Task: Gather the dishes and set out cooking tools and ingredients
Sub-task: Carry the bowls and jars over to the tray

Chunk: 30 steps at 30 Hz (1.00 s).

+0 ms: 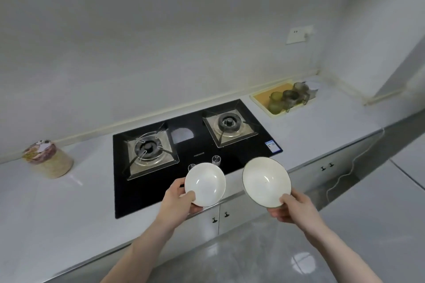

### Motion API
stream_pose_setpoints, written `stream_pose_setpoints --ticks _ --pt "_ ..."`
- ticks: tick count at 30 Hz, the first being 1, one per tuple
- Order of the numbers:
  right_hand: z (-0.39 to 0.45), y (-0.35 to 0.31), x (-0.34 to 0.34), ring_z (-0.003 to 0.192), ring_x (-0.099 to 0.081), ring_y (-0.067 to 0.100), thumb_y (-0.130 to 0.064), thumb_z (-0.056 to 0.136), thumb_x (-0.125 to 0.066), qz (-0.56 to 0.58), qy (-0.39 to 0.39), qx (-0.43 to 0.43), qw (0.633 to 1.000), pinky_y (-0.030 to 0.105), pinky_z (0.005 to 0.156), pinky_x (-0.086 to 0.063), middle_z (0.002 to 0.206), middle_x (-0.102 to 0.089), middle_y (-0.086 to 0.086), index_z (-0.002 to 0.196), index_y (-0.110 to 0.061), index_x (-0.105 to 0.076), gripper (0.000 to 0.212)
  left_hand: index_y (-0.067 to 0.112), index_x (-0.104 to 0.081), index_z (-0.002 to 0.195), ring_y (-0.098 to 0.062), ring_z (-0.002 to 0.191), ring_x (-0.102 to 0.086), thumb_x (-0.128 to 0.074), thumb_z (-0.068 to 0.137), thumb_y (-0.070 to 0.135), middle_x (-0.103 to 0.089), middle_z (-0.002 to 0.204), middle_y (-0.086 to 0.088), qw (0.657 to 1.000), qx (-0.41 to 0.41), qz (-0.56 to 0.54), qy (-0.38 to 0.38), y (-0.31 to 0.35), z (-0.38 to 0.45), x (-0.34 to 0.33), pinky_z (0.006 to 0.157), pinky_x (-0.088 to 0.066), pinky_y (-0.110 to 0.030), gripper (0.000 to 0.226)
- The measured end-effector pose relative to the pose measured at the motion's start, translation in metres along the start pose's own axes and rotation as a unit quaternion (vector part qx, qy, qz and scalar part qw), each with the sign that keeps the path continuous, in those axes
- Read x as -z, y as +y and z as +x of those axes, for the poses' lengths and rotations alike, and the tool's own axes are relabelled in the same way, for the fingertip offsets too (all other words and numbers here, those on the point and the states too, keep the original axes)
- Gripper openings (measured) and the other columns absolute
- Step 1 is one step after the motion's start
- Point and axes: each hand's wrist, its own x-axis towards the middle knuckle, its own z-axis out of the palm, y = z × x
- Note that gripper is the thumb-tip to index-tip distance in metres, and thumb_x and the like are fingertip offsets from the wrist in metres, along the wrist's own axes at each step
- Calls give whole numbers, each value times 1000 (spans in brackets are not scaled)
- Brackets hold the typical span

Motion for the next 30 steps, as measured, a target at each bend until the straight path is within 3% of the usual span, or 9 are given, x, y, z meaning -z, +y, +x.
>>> stream_pose_setpoints --ticks 8,11,16,25,30 --pt "41 -14 100 65 -65 27 0 94 -40 59 28 11 998 30 59 -54 84 -71 34 112 -6 -60 28 17 -56 124 -33 76 -76 -52 91 -3 -68 114 -9 998 -13 52 -45 37 27 -109 73 -64 -39 39" --pt "57 -17 126 67 -62 27 -1 94 -40 72 33 7 997 32 62 -53 78 -69 30 112 -10 -61 29 18 -55 124 -30 77 -77 -52 92 -2 -68 115 -6 995 -11 66 -67 47 48 -141 71 -63 -35 38" --pt "96 -26 169 67 -59 28 0 94 -39 79 58 3 995 35 66 -49 72 -64 21 109 -8 -60 27 16 -55 126 -35 76 -76 -54 91 -1 -70 111 -10 992 -8 80 -93 61 99 -203 80 -63 -44 39" --pt "190 -66 240 62 -53 28 3 93 -39 47 103 -16 993 38 65 -42 67 -63 21 108 1 -57 23 12 -54 126 -35 79 -76 -53 88 -3 -67 113 -13 990 16 59 -131 103 197 -311 77 -63 -47 41" --pt "236 -77 262 64 -57 27 1 94 -41 41 97 -29 994 33 61 -43 69 -67 20 108 -1 -58 23 9 -53 127 -37 80 -75 -53 88 -4 -65 114 -17 990 44 61 -123 113 236 -351 66 -63 -38 41"
